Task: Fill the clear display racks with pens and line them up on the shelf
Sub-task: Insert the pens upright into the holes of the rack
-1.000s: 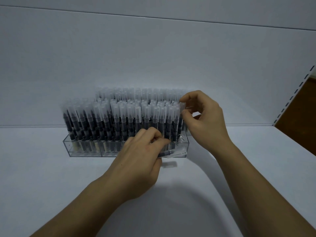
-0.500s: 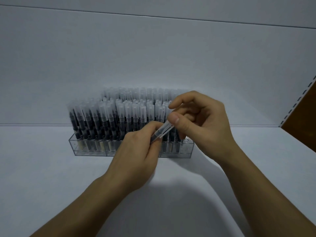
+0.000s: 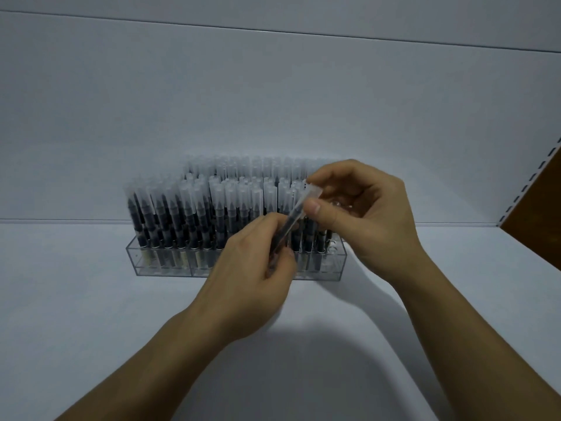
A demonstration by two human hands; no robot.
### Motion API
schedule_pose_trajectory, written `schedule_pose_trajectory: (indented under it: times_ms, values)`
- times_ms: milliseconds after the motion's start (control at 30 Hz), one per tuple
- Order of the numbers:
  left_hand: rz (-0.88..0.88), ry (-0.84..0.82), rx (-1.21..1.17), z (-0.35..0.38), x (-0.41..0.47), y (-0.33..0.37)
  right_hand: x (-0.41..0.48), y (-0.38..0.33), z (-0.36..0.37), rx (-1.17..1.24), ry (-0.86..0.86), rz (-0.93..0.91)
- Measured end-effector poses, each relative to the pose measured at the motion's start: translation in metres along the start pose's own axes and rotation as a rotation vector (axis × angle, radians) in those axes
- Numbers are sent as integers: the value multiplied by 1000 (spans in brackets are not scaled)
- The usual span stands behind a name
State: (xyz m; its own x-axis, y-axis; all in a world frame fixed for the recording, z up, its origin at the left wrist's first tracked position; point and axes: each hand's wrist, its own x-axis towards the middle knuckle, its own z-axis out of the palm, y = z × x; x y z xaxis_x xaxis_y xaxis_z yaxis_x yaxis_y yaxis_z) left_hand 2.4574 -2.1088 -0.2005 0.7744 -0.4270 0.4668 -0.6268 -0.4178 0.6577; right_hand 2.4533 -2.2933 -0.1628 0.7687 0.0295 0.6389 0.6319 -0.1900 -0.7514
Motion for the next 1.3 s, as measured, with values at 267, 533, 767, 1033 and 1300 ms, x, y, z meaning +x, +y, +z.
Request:
schedule_pose_trajectory:
  times_ms: [267,533,767,1033,1300]
  values:
    - [85,-120,218,2,-2,-5,10,5,-25,115,315,78]
    - [116,-167,306,7,-1,-10,12,7,-35,28,434,47]
    - [115,-177,324,9,-1,-12,13,11,-38,-11,496,33]
    - [130,-159,329,10,0,-13,10,13,-29,-173,468,-65]
    - [133,-171,342,10,-1,-14,5,19,-22,-418,417,-98]
